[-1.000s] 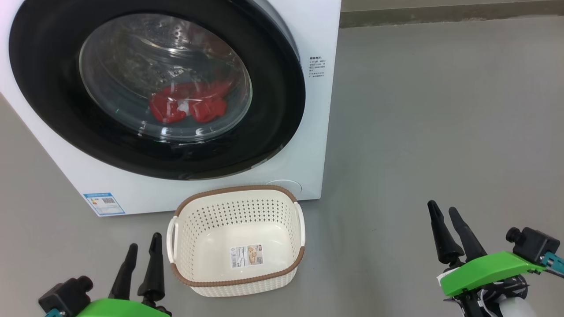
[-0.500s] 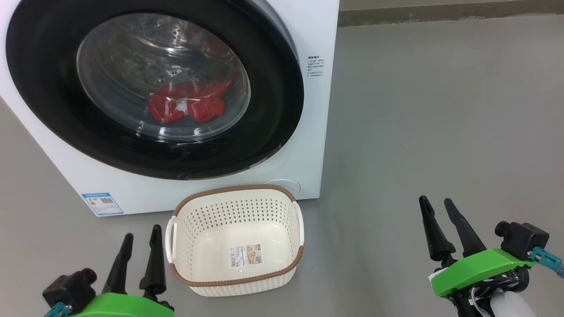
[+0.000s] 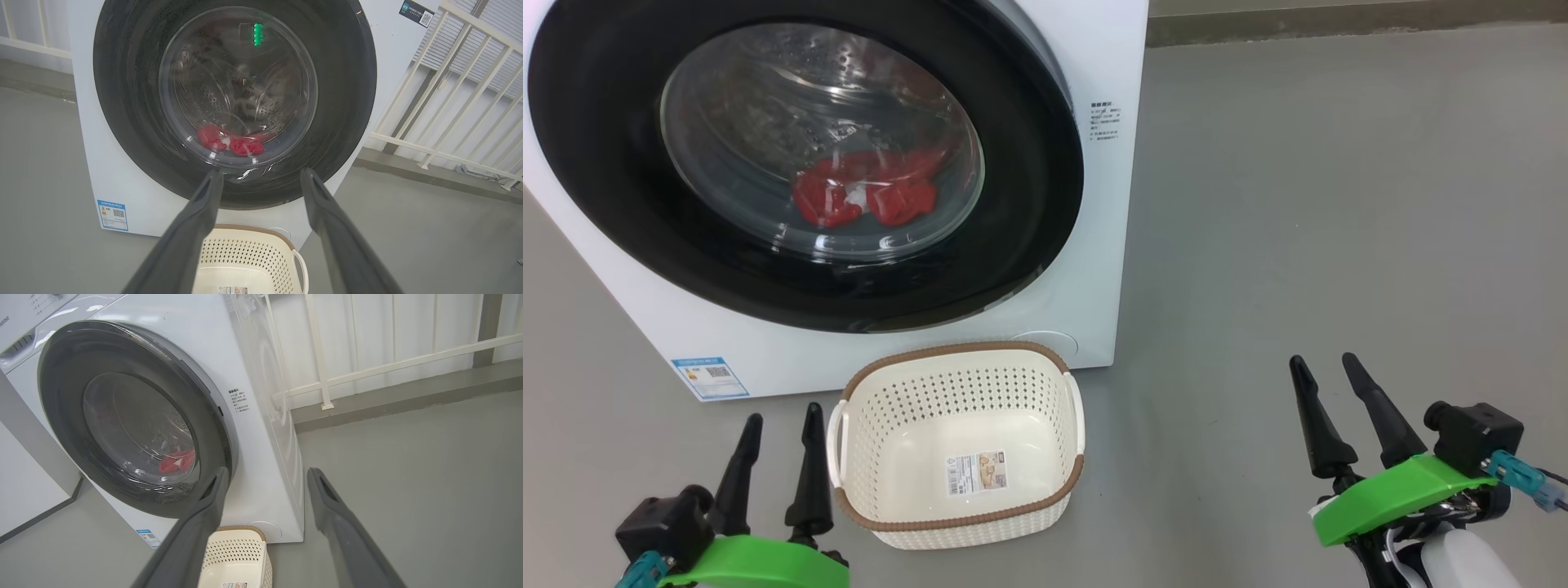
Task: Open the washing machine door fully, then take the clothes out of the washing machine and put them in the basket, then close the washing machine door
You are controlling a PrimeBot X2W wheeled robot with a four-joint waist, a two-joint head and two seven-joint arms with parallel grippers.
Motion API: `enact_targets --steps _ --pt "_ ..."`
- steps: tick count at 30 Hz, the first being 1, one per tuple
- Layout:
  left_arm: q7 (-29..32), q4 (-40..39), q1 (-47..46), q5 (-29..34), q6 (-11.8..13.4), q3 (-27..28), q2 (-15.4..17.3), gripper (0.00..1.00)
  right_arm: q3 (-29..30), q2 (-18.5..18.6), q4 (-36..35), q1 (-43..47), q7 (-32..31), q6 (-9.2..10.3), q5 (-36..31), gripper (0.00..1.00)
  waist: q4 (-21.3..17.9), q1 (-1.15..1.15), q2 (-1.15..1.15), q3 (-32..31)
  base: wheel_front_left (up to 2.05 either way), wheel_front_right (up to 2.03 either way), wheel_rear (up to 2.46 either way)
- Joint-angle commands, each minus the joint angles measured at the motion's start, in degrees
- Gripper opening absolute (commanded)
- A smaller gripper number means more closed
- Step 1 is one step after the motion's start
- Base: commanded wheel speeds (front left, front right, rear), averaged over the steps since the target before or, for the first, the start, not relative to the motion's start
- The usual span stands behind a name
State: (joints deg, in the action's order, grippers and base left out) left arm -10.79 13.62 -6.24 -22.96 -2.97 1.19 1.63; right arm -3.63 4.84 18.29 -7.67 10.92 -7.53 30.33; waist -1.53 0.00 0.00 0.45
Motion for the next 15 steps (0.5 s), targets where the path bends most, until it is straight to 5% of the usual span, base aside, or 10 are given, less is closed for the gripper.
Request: enact_targets --steps 1,15 --pt "-0.9 -1.7 -2.9 1.8 0.3 1.2 1.1 1.0 -1.4 0.6 -1.4 -3.2 0.8 0.04 -1.9 1.0 0.0 0.0 0.0 0.0 0.0 0.0 0.0" --pt "-3.3 -2.7 -3.7 10.7 0.8 1.2 1.2 1.0 -2.7 0.8 -1.2 -4.5 3.2 0.04 -10.3 1.0 -0.3 0.0 0.0 0.2 0.0 0.0 0.0"
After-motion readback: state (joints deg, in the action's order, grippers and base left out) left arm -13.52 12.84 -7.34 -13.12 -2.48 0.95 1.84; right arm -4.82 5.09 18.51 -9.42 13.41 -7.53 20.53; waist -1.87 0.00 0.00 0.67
